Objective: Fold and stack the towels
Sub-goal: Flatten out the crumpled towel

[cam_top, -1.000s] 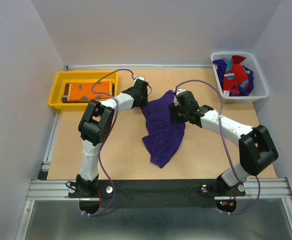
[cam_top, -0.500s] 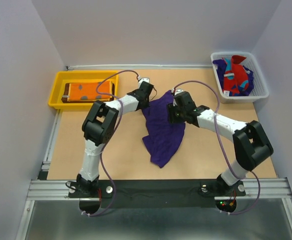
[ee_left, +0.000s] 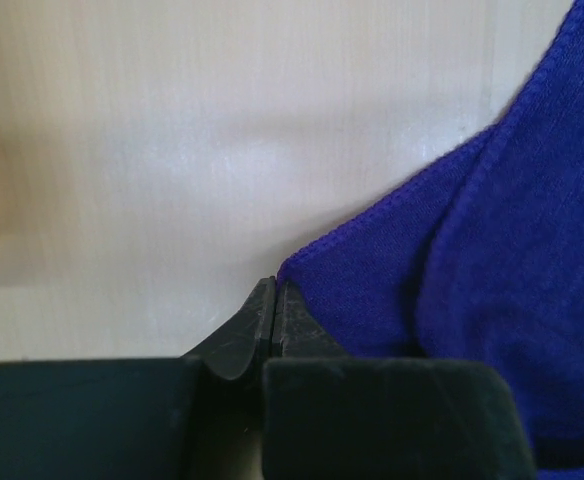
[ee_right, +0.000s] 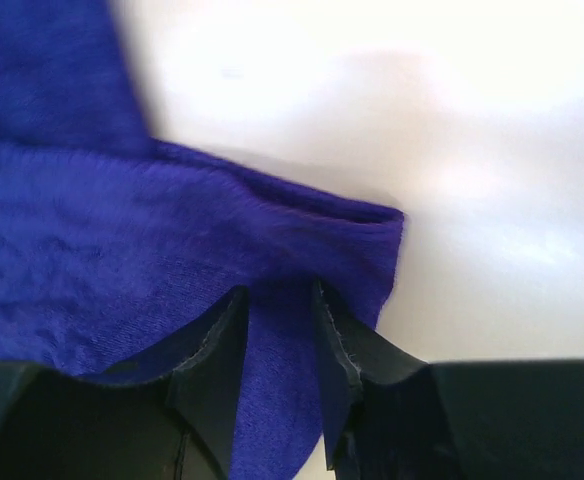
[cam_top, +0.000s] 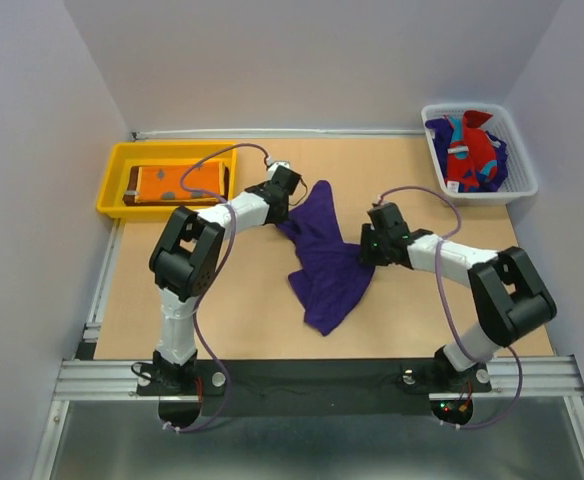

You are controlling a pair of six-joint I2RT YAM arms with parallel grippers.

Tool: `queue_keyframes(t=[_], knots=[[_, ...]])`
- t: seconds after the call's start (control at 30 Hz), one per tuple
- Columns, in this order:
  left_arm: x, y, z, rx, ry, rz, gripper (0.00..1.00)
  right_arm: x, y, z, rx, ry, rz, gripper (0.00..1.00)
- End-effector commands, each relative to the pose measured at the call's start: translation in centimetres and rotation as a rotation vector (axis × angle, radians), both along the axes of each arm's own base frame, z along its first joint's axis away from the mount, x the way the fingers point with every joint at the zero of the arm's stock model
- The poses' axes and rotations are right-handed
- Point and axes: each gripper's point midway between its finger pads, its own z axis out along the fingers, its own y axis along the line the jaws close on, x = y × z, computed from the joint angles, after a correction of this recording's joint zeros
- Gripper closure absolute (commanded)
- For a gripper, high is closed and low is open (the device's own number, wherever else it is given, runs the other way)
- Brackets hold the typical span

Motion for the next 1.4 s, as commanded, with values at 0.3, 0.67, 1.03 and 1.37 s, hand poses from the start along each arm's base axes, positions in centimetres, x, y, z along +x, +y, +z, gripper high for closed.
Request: queue_keyframes(t=[0.3,0.67,1.03,1.37], knots=[[0.0,4.6,2.9,0.096,-0.002,0.071,1.0,-3.0,-10.9,2.4,0.318,-0.015,-0.67,0.61],[-1.2,4.4,1.7,0.068,0.042,0.042,1.0,2.0,-9.2,10.3,0.223,-0.247,-0.241,0.44],[-1.4,4.1,2.3,0.052,0.035,0.026,1.0,5.9,2.6,6.0,0.035,-0.141,0.171,0.37],[-1.2,4.1,2.5,0.045,0.029,0.029,1.0,7.2,2.7,0.4,-0.17,-0.061,0.156,0.4]])
